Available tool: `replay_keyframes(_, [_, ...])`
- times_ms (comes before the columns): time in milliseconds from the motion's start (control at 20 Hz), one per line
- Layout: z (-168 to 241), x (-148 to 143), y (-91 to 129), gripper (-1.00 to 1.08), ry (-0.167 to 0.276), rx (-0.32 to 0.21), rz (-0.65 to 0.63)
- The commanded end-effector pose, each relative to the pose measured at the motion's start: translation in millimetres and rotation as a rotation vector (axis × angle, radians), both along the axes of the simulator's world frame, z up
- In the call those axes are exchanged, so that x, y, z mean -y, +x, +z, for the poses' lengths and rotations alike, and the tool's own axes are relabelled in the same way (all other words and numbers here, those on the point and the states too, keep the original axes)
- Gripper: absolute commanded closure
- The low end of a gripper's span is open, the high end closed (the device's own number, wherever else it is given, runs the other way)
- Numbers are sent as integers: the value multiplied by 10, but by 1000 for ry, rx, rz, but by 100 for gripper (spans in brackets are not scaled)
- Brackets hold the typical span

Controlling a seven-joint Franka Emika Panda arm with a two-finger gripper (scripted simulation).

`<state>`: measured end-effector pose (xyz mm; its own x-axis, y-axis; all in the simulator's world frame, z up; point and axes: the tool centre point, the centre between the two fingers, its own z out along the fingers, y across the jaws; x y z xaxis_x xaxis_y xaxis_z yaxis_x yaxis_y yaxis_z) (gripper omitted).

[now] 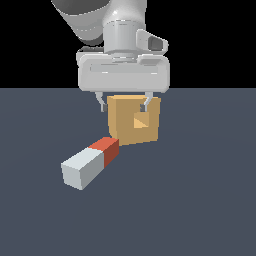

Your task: Insert the peg into the horizontal hole in a box.

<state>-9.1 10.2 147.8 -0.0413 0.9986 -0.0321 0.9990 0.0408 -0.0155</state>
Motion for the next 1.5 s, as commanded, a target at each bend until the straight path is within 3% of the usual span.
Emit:
replay_keyframes(0, [0, 0, 0, -92, 0, 0, 0])
replay_keyframes(500, [-138, 179, -159, -92, 5, 4, -91])
replay_keyframes(1100, [-577, 613, -731, -92, 21, 17, -369])
replay_keyframes(1450, [-714, 700, -917, -92, 27, 21, -449])
